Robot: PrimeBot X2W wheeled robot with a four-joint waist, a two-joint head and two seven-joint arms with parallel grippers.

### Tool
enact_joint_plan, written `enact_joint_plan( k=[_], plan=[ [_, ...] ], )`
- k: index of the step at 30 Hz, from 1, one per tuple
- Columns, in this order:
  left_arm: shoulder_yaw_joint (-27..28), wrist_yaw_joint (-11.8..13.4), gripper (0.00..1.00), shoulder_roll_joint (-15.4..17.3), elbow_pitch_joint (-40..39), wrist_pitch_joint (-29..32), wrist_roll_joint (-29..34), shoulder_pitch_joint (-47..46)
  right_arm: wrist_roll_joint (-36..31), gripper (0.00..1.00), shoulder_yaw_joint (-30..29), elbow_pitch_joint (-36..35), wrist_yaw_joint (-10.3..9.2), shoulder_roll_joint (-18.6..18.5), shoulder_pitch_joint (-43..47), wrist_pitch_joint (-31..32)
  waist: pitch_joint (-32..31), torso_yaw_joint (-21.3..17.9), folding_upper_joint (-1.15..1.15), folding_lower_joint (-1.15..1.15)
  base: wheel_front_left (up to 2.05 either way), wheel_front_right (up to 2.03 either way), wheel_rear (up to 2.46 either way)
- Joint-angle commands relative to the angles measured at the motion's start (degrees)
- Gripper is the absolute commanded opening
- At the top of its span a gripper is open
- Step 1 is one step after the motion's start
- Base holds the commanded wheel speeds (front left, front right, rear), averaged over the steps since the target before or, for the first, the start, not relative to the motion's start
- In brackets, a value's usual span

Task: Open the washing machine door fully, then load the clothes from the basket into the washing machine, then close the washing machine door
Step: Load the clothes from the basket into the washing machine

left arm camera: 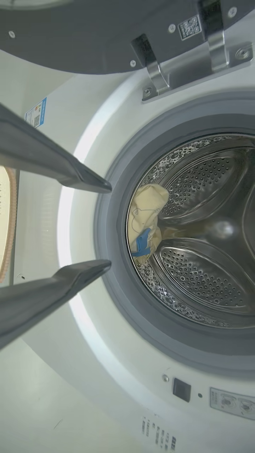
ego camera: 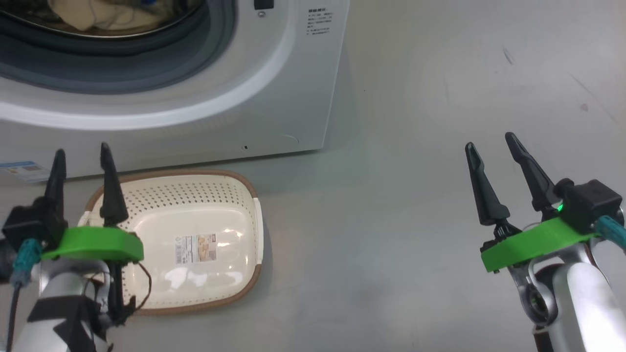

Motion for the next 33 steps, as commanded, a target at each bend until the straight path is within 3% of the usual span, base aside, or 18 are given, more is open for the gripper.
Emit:
enact_joint_plan(
  k=[1, 15, 33],
  plan=[
    [2.2, 0.6, 1.0, 1.0, -2.9, -0.4, 1.0, 0.9, -0.6, 1.0, 0.5, -2.3, -0.16, -0.4, 0.3, 0.6, -3.0, 1.8, -0.01, 0.01, 0.0, 0.0, 0.0],
    [0.8, 1.6, 1.0, -3.1, -8.3, -0.4, 2.6, 12.8, -2.4, 1.0, -1.6, -6.2, -0.16, -0.4, 7.4, 5.0, -12.5, 6.1, -0.01, 0.01, 0.0, 0.0, 0.0],
    [0.0, 3.0, 1.0, -2.7, -12.3, 0.0, 3.7, 17.1, -1.8, 1.0, -2.1, -11.1, -0.16, -0.4, 12.0, 7.2, -15.5, 6.0, -0.01, 0.01, 0.0, 0.0, 0.0]
  ],
)
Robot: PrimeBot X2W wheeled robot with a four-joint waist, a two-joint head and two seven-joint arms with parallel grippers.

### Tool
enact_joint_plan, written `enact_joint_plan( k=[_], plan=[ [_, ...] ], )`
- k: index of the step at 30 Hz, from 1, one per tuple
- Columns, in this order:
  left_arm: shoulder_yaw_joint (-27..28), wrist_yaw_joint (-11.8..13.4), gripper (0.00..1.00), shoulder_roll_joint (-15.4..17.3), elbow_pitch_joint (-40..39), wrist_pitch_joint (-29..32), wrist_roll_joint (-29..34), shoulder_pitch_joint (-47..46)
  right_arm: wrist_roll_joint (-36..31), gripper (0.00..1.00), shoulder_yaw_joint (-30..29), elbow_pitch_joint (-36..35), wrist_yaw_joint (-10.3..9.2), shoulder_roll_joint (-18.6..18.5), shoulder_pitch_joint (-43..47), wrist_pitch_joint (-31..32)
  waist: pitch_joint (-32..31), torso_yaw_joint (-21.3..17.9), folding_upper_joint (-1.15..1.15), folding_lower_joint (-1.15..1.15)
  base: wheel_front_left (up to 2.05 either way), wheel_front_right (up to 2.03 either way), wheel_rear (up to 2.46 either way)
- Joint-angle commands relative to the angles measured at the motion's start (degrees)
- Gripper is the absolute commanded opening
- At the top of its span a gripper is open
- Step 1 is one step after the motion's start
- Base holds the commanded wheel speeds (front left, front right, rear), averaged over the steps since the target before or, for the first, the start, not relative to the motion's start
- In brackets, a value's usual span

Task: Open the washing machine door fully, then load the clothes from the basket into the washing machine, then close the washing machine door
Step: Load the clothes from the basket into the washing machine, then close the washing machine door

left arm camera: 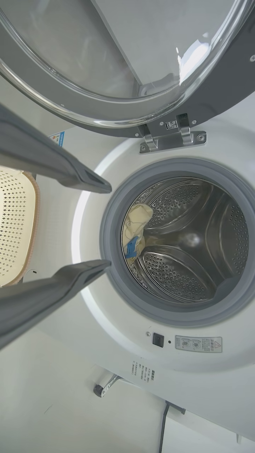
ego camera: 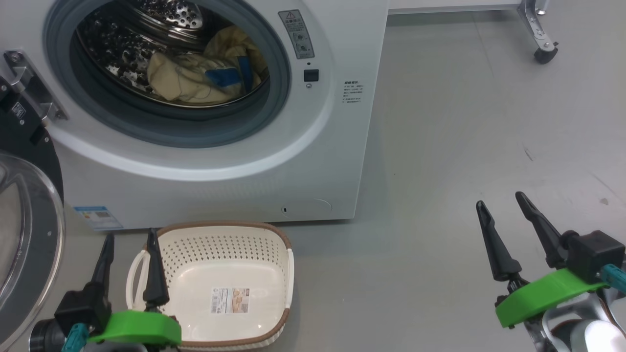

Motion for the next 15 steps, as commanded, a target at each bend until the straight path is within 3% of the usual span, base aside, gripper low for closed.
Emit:
enact_joint_plan(
  k=[1, 15],
  plan=[
    [2.0, 0.4, 1.0, 1.4, -2.2, 0.0, 0.5, -1.6, 0.3, 1.0, 0.9, -2.4, -0.16, -0.5, -1.4, 0.3, 0.0, 0.0, 0.0, 0.01, 0.0, 0.0, 0.0],
    [1.0, 1.1, 1.0, 1.4, -2.5, 1.2, 0.4, -1.4, 0.9, 1.0, 1.2, -1.7, -0.16, -0.5, -1.3, -0.1, -0.8, -0.5, 0.0, 0.01, 0.0, 0.0, 0.0]
  ],
)
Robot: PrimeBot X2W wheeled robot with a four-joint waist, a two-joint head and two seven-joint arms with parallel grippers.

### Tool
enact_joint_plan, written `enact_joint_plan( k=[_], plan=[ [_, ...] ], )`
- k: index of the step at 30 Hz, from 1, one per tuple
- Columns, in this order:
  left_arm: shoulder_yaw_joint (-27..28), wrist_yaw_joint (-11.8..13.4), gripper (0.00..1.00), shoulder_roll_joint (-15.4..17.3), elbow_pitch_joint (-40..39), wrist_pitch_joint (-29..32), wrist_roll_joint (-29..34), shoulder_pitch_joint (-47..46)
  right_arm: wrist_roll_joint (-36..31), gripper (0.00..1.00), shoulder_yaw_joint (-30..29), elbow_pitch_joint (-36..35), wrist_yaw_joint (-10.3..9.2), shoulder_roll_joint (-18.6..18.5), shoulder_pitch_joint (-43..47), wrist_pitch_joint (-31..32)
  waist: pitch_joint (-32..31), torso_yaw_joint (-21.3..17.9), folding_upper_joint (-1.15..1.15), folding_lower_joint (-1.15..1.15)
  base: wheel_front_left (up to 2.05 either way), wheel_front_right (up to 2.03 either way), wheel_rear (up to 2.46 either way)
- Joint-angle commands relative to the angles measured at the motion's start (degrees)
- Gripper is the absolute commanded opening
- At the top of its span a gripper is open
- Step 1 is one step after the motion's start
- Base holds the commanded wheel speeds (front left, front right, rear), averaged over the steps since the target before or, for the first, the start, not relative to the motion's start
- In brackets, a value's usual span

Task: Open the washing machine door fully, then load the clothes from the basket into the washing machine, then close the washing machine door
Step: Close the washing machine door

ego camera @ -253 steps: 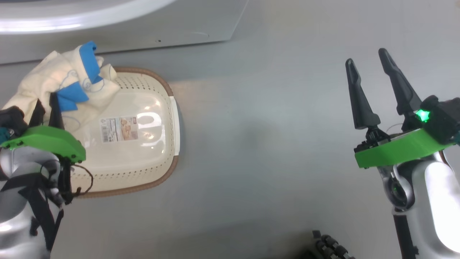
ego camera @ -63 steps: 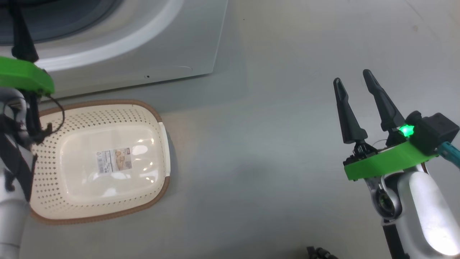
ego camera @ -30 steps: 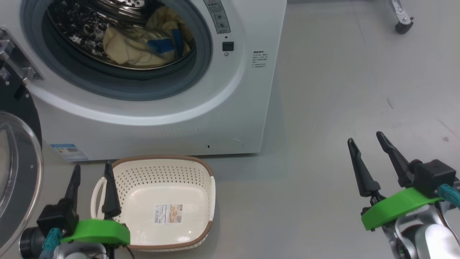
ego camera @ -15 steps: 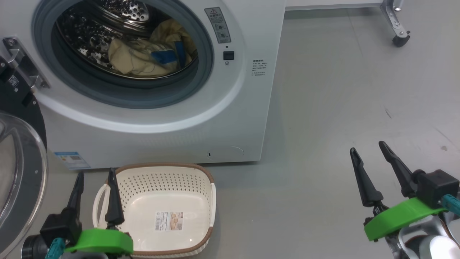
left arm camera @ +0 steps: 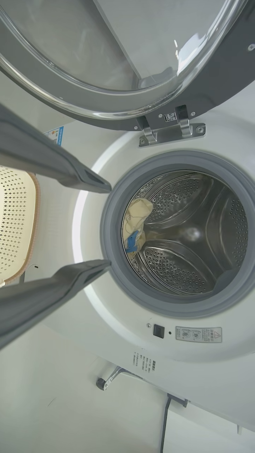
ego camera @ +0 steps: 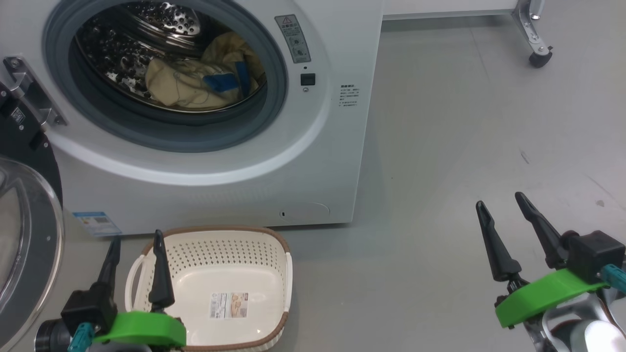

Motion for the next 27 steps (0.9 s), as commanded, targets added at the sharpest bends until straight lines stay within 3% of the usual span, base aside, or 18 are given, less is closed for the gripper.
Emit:
enact_joint_plan(
  k=[1, 12, 27],
  plan=[
    [2.0, 0.5, 1.0, 1.4, -1.7, 0.1, 0.4, -1.6, 0.5, 1.0, 1.1, -1.6, -0.16, -0.5, -1.2, -0.4, -0.1, 0.0, 0.0, 0.0, 0.0, 0.0, 0.0],
    [1.5, 1.2, 1.0, 1.5, -2.1, 0.2, 0.6, -1.4, 0.6, 1.0, 1.1, -1.6, -0.16, -0.5, -0.9, -0.4, -0.7, 0.1, 0.0, 0.0, -0.55, 0.55, 0.0],
    [1.4, 1.5, 1.0, 2.0, -3.1, 0.1, 0.1, -1.4, 0.7, 1.0, 1.1, -1.6, -0.16, -0.5, -1.0, -0.4, -0.2, -0.3, 0.0, 0.0, -1.67, 1.67, 0.0]
  ],
)
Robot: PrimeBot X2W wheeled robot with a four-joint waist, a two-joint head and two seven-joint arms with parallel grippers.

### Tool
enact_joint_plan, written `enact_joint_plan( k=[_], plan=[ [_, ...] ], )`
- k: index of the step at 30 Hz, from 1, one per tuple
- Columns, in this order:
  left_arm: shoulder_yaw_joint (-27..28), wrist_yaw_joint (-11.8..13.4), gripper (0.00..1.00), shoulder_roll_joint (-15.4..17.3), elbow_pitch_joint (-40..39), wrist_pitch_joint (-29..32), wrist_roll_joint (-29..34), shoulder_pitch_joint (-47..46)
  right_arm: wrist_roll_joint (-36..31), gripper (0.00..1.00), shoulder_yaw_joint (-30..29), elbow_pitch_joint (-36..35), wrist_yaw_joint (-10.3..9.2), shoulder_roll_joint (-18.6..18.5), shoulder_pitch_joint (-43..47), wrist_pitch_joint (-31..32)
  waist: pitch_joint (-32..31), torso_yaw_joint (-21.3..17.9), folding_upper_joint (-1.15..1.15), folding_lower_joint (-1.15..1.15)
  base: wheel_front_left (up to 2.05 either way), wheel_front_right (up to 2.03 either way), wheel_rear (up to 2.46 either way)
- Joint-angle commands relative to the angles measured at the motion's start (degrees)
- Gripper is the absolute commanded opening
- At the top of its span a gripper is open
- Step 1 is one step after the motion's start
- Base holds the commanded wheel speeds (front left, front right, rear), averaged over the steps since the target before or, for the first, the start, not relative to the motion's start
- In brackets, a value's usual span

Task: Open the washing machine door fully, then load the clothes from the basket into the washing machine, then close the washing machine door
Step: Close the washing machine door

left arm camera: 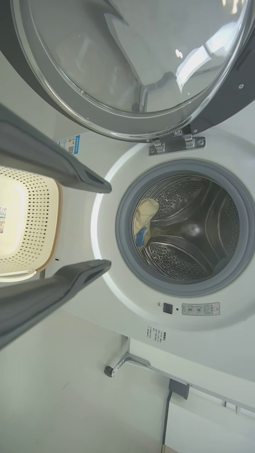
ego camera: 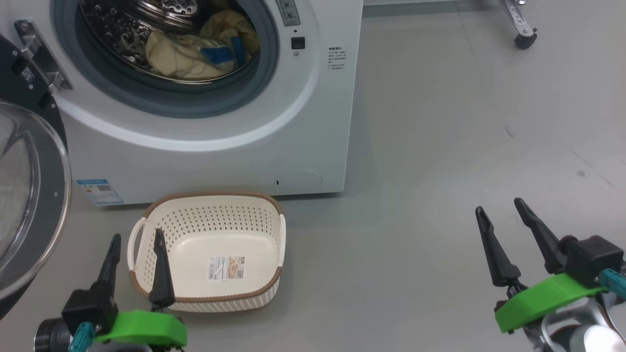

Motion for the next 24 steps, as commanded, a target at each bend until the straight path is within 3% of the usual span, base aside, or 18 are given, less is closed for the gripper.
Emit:
enact_joint_plan(
  k=[1, 24],
  plan=[
    [2.1, 0.5, 1.0, 1.6, -2.0, -0.3, 0.1, -1.5, 0.6, 1.0, 1.1, -1.9, -0.16, -0.5, -1.7, -0.3, 0.0, 0.0, 0.0, 0.0, -1.09, 1.09, 0.0],
    [1.9, 0.9, 1.0, 3.6, -2.1, -0.4, 0.3, -1.8, 0.4, 1.0, 0.5, -1.7, -0.16, -0.5, -1.8, -0.4, 0.5, 1.2, 0.0, 0.0, -0.15, 0.15, 0.0]
  ],
)
